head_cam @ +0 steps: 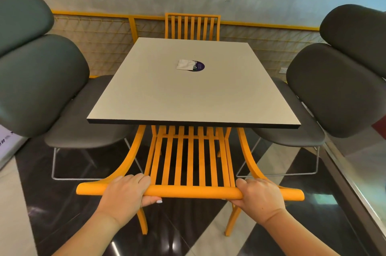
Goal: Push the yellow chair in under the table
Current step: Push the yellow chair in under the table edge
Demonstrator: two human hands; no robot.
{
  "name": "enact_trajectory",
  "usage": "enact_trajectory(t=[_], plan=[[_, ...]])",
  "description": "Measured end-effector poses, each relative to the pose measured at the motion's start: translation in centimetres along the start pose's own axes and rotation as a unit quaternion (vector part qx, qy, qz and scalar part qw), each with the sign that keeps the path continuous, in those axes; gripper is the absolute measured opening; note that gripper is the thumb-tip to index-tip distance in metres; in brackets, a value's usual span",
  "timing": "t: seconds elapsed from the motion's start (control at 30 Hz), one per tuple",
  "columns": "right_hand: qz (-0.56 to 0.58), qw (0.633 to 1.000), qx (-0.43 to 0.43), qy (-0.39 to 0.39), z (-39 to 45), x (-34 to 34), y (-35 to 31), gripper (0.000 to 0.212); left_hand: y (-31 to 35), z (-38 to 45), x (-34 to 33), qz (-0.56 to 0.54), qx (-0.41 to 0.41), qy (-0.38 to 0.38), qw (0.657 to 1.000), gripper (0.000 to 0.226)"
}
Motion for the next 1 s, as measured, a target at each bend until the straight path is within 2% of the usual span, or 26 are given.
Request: enact_trajectory(t=[0.43,0.77,1.0], plan=[[-0.007,1.0,0.01,0.009,1.14,-0.61,0.01,0.043,-0.95,0.97,-0.39,0.005,-0.007,-0.017,1.0,0.049],[0.001,1.0,-0.007,-0.022,1.06,-0.59,-0.13,0.043,-0.9,0.79,-0.37,0.0,-0.001,-0.025,1.0,0.048],[-0.001,1.0,-0.011,-0.017,1.08,-0.27,-0.37,0.043,-0.78,0.75,-0.26,-0.001,0.001,-0.028,1.0,0.049]])
Point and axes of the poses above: each hand's wrist, its own z-axis towards the middle knuckle, its own x-axis out of the back of the hand, y = z × x, the point moved 1 cm from there along z, towards the middle knuckle, and after that the axes turned 1 degree about -z, right-handed, at the moved point
